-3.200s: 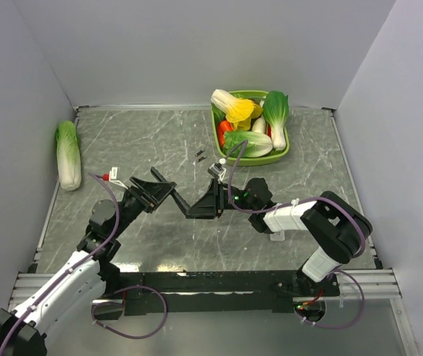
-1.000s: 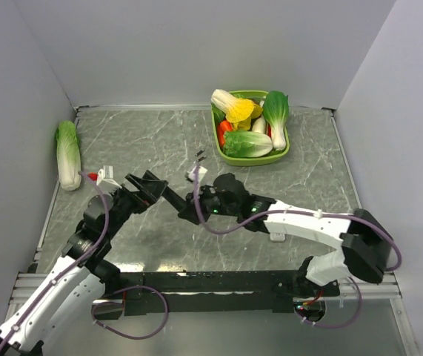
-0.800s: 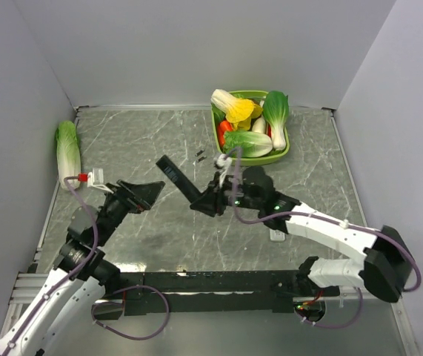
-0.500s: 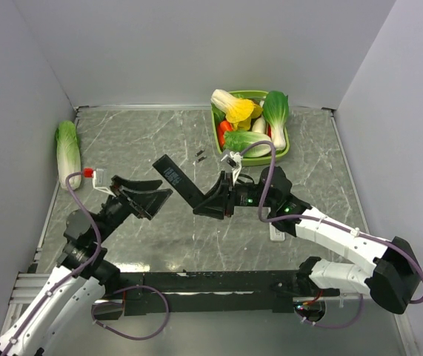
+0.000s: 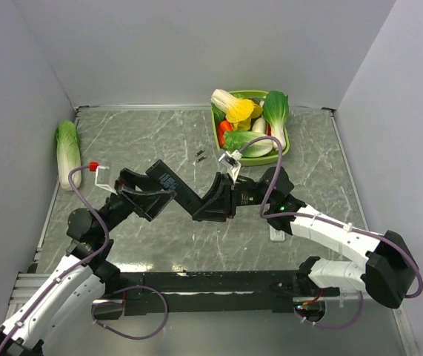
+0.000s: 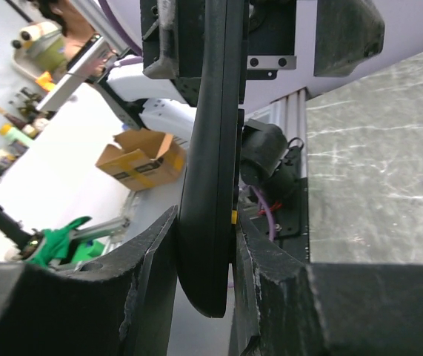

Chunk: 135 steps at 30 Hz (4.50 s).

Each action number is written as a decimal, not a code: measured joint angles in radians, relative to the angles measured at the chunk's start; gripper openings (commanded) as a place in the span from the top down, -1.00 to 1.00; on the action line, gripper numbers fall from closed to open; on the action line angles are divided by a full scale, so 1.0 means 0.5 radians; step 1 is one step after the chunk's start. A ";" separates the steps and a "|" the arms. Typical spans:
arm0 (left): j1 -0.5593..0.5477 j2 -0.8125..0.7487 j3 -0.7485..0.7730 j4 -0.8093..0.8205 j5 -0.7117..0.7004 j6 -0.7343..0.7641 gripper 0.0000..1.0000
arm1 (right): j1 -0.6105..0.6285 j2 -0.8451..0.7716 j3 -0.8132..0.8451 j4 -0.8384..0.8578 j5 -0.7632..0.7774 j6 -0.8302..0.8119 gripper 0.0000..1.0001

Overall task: Load the batteries into the remote control
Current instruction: Adjust the remote control, then remove the battery cover from the remote control.

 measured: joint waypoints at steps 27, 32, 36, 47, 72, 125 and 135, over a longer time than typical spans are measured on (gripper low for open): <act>0.000 0.173 -0.042 0.336 0.079 -0.163 0.52 | 0.029 0.209 -0.012 0.185 -0.029 0.102 1.00; 0.002 0.168 -0.050 0.317 0.075 -0.156 0.96 | 0.040 0.246 -0.012 0.221 -0.027 0.116 0.50; 0.001 0.107 -0.050 0.190 0.040 -0.105 0.97 | 0.041 0.241 -0.010 0.120 0.019 0.056 -0.33; 0.001 -0.181 -0.070 -0.519 -0.462 0.379 0.97 | 0.047 0.116 0.053 -0.738 0.767 -0.322 -0.99; -0.459 0.204 -0.454 -0.570 -1.510 0.616 0.96 | 0.330 0.824 0.385 -1.083 1.701 -0.079 -0.70; -1.231 0.669 -0.582 -0.155 -2.828 0.405 0.96 | 0.403 1.102 0.269 -0.684 1.647 0.166 -0.10; -1.231 0.631 -0.582 -0.256 -2.893 0.269 0.97 | 0.402 1.169 0.269 -0.603 1.646 0.201 0.11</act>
